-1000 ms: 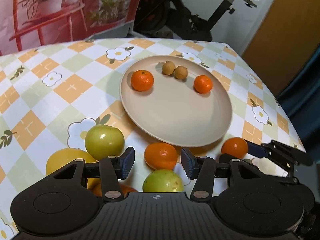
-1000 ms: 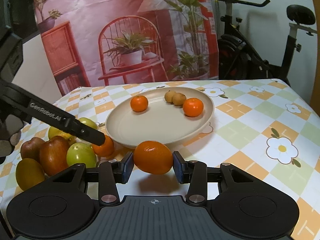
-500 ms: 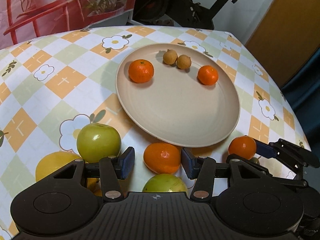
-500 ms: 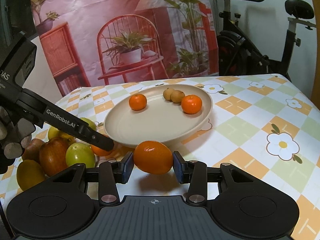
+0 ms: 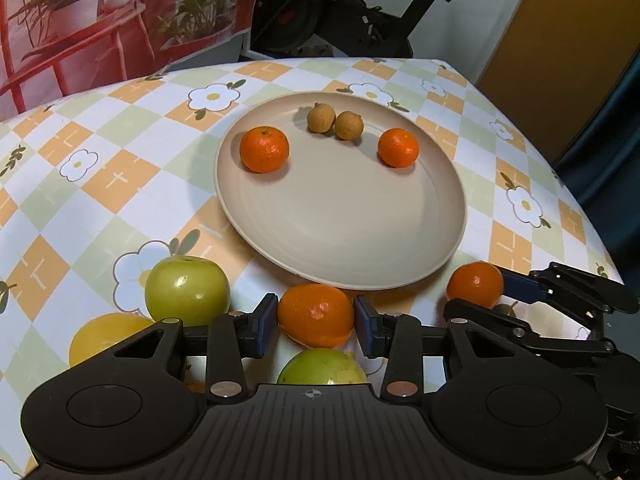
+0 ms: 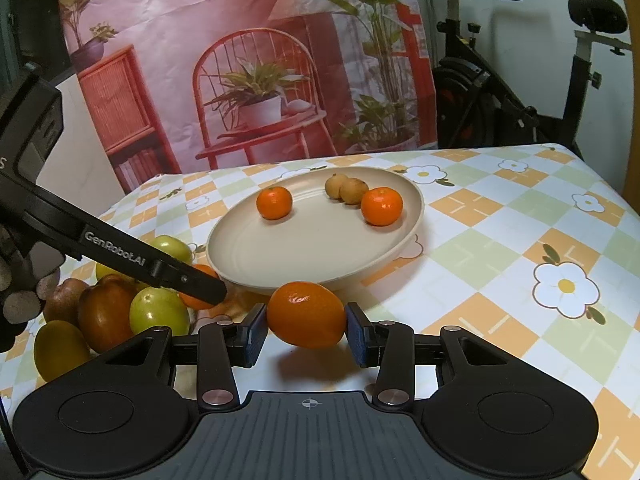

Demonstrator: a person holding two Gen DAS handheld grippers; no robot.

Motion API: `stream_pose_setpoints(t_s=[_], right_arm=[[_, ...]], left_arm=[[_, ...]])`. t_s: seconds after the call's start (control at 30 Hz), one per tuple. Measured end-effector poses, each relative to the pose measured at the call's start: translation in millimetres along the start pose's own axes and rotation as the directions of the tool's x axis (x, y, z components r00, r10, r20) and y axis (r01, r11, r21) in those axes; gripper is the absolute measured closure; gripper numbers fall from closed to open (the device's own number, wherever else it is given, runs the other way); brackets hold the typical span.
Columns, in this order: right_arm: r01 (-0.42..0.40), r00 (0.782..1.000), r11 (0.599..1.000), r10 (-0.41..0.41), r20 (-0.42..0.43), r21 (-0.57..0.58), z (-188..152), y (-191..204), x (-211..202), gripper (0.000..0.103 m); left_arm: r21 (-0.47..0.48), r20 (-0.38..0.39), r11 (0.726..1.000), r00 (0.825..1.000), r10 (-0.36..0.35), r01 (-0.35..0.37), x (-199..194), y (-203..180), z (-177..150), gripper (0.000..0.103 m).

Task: Organize fruits
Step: 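Close the left gripper on a tangerine while the right gripper holds its tangerine, then carry both held tangerines over the beige plate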

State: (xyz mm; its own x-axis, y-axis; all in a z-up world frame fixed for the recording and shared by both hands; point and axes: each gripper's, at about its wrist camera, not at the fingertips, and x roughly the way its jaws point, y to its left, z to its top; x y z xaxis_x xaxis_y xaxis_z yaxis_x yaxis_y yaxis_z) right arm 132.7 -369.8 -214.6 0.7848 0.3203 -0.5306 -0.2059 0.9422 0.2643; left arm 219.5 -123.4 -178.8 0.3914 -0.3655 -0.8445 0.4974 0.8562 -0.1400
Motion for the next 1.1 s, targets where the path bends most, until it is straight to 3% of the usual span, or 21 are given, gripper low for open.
stream_pose_setpoints(t_s=[0.43,0.73,0.9,1.1], right_arm=[[-0.008,1.0,1.0,0.008,0.012,0.022,9.8,-2.1,-3.0,0.064],[0.035,0.999,0.999,-0.034,0.041,-0.034,37.4,-9.9,1.7,0.064],[0.063,0.998,0.995,-0.06,0.035,-0.072,55.5,-16.8,16.1,0.064],[0.073,0.997,0.991,-0.076,-0.014,-0.114,64.6,-20.6,45.1,0.064]], left_arm=[[0.016,0.1,1.0,0.995,0.016,-0.018,-32.6,2.6,6.7,0.06],[0.01,0.206,0.998,0.977,0.06,-0.064,-44.1,-0.9,25.5,0.06],[0.015,0.215,0.997,0.974,0.072,-0.077,-33.9,-3.9,39.1,0.06],[0.044,0.17,0.993,0.981,0.096,-0.105,-5.9,-3.0,50.5,0.06]])
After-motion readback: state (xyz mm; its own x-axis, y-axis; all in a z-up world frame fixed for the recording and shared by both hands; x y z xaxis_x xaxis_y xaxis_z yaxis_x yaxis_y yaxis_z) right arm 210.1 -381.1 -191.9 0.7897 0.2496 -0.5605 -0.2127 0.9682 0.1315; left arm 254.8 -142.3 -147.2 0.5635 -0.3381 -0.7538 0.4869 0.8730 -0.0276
